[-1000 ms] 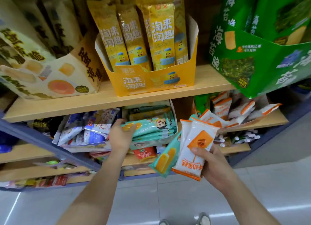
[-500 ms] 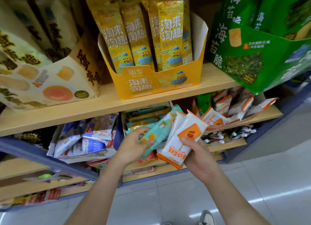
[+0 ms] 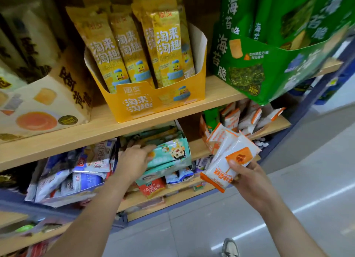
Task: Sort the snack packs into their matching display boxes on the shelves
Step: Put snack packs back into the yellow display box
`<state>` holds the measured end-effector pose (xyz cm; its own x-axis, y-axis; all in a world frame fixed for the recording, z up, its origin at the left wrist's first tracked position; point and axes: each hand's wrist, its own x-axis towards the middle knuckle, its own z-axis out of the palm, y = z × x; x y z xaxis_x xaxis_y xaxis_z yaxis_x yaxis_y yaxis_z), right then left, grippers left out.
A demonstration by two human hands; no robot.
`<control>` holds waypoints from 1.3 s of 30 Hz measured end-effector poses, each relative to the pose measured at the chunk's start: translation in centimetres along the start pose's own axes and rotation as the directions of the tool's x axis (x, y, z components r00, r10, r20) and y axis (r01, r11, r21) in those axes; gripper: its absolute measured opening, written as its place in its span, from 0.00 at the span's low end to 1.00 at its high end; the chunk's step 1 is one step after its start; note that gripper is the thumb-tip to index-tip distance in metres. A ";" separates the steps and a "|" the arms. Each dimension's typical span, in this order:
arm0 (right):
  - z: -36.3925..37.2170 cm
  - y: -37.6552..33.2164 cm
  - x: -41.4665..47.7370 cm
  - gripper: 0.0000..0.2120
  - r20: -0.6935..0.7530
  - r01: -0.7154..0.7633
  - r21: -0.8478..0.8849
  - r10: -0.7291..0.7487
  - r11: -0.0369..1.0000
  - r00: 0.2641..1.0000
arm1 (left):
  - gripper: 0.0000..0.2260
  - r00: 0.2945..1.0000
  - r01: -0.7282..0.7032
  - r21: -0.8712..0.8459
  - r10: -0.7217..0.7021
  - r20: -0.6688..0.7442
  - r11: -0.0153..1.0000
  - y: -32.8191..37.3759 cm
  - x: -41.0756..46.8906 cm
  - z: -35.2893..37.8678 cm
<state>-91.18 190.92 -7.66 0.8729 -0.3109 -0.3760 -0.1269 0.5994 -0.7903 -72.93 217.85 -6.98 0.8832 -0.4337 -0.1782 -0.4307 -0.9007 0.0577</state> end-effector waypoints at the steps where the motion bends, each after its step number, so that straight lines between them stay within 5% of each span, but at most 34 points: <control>1: -0.6 -0.3 -0.1 0.37 -0.007 0.004 0.002 -0.004 1.000 1.000 | 0.21 1.000 0.016 0.029 -0.016 -0.015 0.999 0.6 -0.1 -0.1; 4: -2.6 -1.6 -0.3 0.38 -0.039 0.027 0.003 -0.027 1.000 0.999 | 0.21 0.969 -0.040 0.014 0.042 -0.243 0.999 4.1 -1.0 -0.6; 8: -5.4 -3.7 -0.1 0.31 -0.077 0.066 0.005 -0.066 0.998 0.995 | 0.16 0.844 -0.405 -0.101 0.329 -0.424 0.909 13.0 -1.4 -0.3; 12: -7.9 -6.4 0.8 0.25 -0.079 0.081 0.042 -0.078 0.996 0.994 | 0.22 0.932 -0.172 -0.423 0.007 -0.363 0.890 19.4 1.6 0.5; 16: -10.7 -9.5 1.9 0.15 -0.037 0.063 -0.006 -0.063 0.998 0.997 | 0.17 0.958 -0.033 -0.493 -0.113 -0.263 0.870 22.2 3.6 1.5; 20: -13.4 -11.9 3.2 0.14 0.009 0.093 -0.108 -0.092 0.990 0.996 | 0.13 0.902 -0.115 -0.425 -0.084 -0.422 0.898 24.6 3.9 0.3; 23: -15.2 -13.7 4.4 0.15 0.054 0.164 -0.268 -0.155 0.949 0.986 | 0.12 0.843 -0.259 -0.211 0.114 -0.525 0.943 27.2 4.9 0.0; 26: -16.8 -15.2 6.0 0.20 0.090 0.211 -0.395 -0.191 0.894 0.977 | 0.16 0.870 -0.283 -0.043 0.237 -0.432 0.958 29.0 5.9 0.4; 29: -17.5 -15.8 7.2 0.22 0.112 0.226 -0.429 -0.197 0.874 0.974 | 0.19 0.943 -0.100 -0.087 0.067 -0.327 0.991 28.8 6.0 0.5; 32: -17.7 -15.7 7.9 0.24 0.108 0.208 -0.426 -0.179 0.880 0.978 | 0.20 0.930 0.000 -0.061 -0.023 -0.367 0.998 28.3 5.7 -0.2; 36: -18.2 -15.1 8.7 0.27 0.099 0.192 -0.433 -0.165 0.881 0.981 | 0.23 0.848 -0.188 0.128 0.226 -0.479 0.974 29.4 4.7 0.4; 39: -18.3 -15.4 8.9 0.28 0.117 0.211 -0.466 -0.176 0.859 0.977 | 0.19 0.909 -0.287 0.151 0.319 -0.269 0.946 31.7 4.6 1.8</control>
<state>-90.12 165.43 -7.72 0.9306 -0.3233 -0.1718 -0.1449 0.1057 -0.9838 -82.83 187.40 -7.77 0.7155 -0.6882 0.1206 -0.6889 -0.7236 -0.0425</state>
